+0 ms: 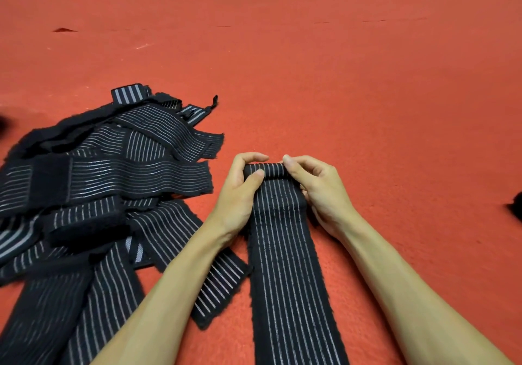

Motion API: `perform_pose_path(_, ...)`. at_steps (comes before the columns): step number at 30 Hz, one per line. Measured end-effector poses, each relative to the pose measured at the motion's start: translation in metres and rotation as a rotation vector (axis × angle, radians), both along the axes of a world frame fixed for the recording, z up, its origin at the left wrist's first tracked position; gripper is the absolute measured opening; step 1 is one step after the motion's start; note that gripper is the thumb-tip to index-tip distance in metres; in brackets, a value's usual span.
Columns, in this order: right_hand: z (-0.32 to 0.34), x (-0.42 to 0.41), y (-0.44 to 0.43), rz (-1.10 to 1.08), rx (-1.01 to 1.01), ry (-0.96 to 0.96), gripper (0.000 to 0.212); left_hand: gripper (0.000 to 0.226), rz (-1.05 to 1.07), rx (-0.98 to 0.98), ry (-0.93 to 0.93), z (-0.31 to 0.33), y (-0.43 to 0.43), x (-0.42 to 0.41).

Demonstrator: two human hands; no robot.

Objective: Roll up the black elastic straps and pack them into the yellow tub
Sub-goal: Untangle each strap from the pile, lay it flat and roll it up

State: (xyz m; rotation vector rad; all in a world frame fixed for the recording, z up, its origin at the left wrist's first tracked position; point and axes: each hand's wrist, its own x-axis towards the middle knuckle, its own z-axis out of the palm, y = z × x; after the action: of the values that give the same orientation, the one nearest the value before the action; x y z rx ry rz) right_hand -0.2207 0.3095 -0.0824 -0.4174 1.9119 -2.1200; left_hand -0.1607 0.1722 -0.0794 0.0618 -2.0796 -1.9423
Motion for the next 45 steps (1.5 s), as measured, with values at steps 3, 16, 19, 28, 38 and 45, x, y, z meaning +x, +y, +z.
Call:
perform_pose_path(3, 0.0002, 0.0, 0.0018, 0.005, -0.03, -0.038, 0.012, 0.029, -0.028, 0.014, -0.003, -0.0007, 0.0001, 0.0005)
perform_pose_path(16, -0.002, 0.0, 0.0033, 0.031, -0.116, 0.074, 0.026, 0.034, 0.057, -0.046, -0.093, -0.0053, 0.0012, -0.003)
perform_pose_path(19, 0.001, 0.0007, 0.0041, 0.067, -0.133, 0.03, 0.024, 0.024, 0.073, -0.046, -0.048, -0.0033, 0.002, -0.0016)
perform_pose_path(28, 0.0026, 0.0006, -0.0002, 0.069, -0.151, -0.119, 0.027, 0.022, 0.014, -0.02, 0.022, -0.0044, -0.002, -0.0003)
perform_pose_path(38, -0.001, 0.0008, -0.0005, 0.023, -0.096, -0.077, 0.023, 0.037, 0.007, -0.09, 0.059, -0.005, -0.0012, -0.0013)
perform_pose_path(45, -0.0015, 0.0004, 0.0031, 0.028, -0.11, 0.021, 0.014, 0.031, -0.056, 0.019, -0.071, -0.0047, 0.0027, -0.0032)
